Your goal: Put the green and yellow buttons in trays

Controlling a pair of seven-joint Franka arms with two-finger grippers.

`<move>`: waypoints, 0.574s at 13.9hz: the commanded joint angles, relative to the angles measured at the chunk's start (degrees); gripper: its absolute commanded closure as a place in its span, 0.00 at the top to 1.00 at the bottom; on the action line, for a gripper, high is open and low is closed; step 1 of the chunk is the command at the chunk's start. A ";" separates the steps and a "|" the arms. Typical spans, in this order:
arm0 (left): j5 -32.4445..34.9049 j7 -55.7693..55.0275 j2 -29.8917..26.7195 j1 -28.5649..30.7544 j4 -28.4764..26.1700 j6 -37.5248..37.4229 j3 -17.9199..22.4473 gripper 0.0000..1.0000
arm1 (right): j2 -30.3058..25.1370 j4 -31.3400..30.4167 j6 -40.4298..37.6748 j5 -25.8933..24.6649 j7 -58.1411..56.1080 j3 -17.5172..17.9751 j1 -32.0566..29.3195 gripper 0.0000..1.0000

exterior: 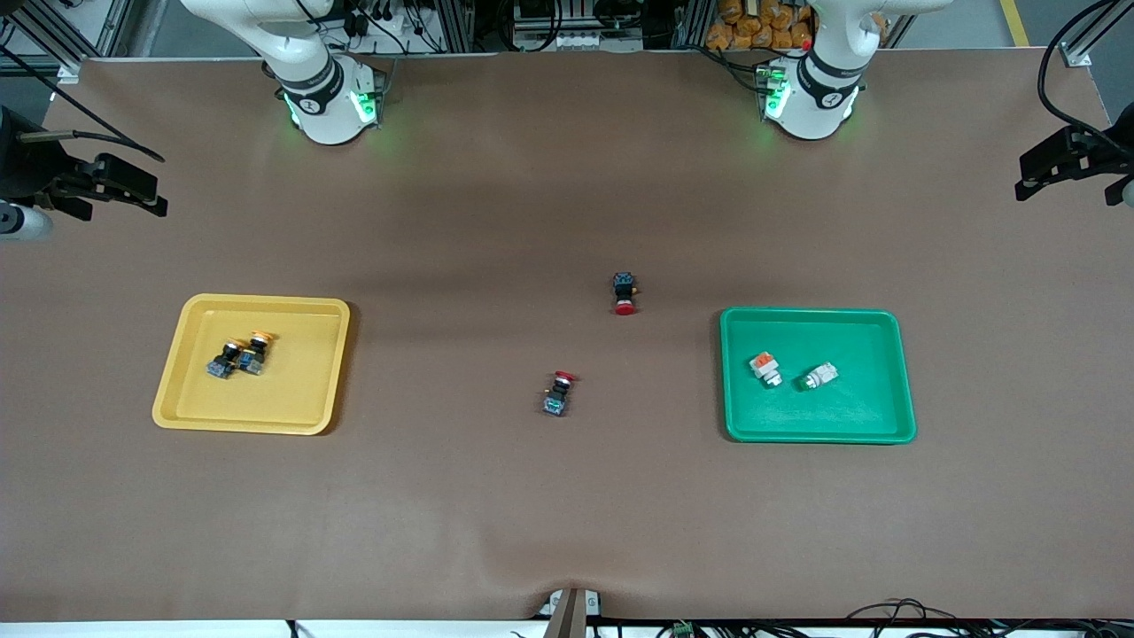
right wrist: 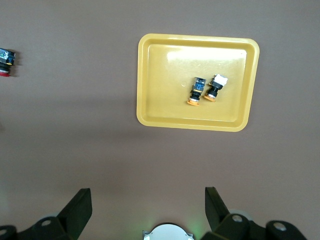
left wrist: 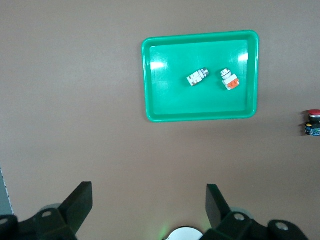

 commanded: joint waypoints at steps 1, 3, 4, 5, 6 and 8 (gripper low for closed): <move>-2.72 -2.48 0.44 0.17 1.64 -1.16 0.40 1.00 | -0.11 -0.02 -0.44 -1.02 0.57 0.15 0.20 1.00; -2.82 -2.58 0.44 0.00 1.38 -1.16 0.40 1.00 | -0.19 -0.19 -0.35 -1.02 0.57 0.06 0.20 1.00; -2.82 -2.58 0.52 -0.18 1.64 -1.16 0.31 1.00 | -0.11 -0.28 -0.18 -1.02 0.57 0.06 0.03 1.00; -2.82 -2.49 0.61 -0.18 1.64 -1.16 0.31 1.00 | -0.11 -0.37 -0.35 -1.02 0.57 0.06 0.02 1.00; -2.82 -2.31 0.61 -0.01 1.64 -1.16 0.31 1.00 | -0.19 -0.37 -0.44 -1.02 0.57 0.06 0.02 1.00; -2.90 -2.40 0.52 0.08 1.64 -1.25 0.40 1.00 | -0.19 -0.37 -0.44 -1.02 0.57 0.06 0.02 1.00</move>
